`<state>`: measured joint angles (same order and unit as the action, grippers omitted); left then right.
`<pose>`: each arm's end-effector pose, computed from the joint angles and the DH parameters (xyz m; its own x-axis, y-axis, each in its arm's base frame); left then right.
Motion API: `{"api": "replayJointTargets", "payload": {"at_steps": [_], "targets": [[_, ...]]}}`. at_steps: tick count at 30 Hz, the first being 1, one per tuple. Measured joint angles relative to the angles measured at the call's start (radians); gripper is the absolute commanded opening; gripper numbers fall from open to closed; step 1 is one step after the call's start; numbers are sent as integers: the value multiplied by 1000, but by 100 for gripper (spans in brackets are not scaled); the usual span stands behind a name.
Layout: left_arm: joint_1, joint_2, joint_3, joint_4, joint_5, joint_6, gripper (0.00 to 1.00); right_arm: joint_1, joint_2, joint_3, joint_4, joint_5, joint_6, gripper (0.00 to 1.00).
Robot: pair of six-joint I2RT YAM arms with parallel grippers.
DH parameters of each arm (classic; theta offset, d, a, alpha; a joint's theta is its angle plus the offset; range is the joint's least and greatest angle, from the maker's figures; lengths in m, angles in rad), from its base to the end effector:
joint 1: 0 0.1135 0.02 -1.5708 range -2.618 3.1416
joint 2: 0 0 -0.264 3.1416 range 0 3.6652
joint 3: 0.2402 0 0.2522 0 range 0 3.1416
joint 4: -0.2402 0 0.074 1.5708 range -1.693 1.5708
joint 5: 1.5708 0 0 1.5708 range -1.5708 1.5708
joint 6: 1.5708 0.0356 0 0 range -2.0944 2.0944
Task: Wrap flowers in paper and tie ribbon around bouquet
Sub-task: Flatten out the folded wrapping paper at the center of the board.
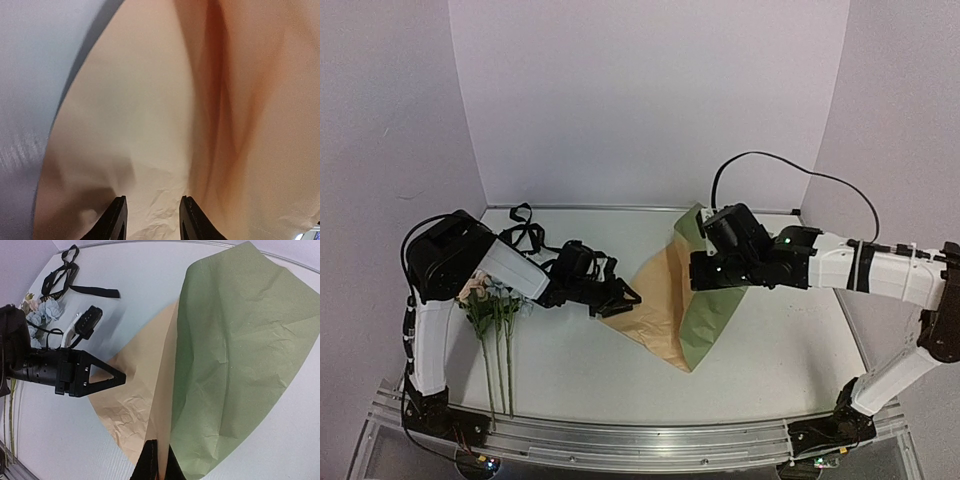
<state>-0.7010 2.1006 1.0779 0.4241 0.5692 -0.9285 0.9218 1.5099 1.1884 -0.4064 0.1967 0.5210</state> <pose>0.3072 -0.2844 0.1049 -0.9654 -0.0678 -0.2517 0.1845 0.5046 -0.8434 0.2090 0.2640 0.2841 -0.6938 -0.1068 -0.7122 -0.4010 0.8787 0.2588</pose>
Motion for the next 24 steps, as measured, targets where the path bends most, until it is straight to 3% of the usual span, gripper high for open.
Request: {"api": "replayJointTargets", "payload": {"at_steps": [7, 15, 19, 24], "targets": [[-1, 6, 9, -65, -40, -18, 32, 0, -126, -72, -62, 105, 36, 0], [-5, -100, -65, -182, -194, -23, 31, 37, -294, -191, -273, 280, 172, 0], [-5, -183, -154, -213, -264, -42, 31, 114, -378, -308, -416, 355, 332, 0], [-5, -249, -229, -225, -322, -56, 31, 219, -370, -429, -556, 388, 561, 0]]}}
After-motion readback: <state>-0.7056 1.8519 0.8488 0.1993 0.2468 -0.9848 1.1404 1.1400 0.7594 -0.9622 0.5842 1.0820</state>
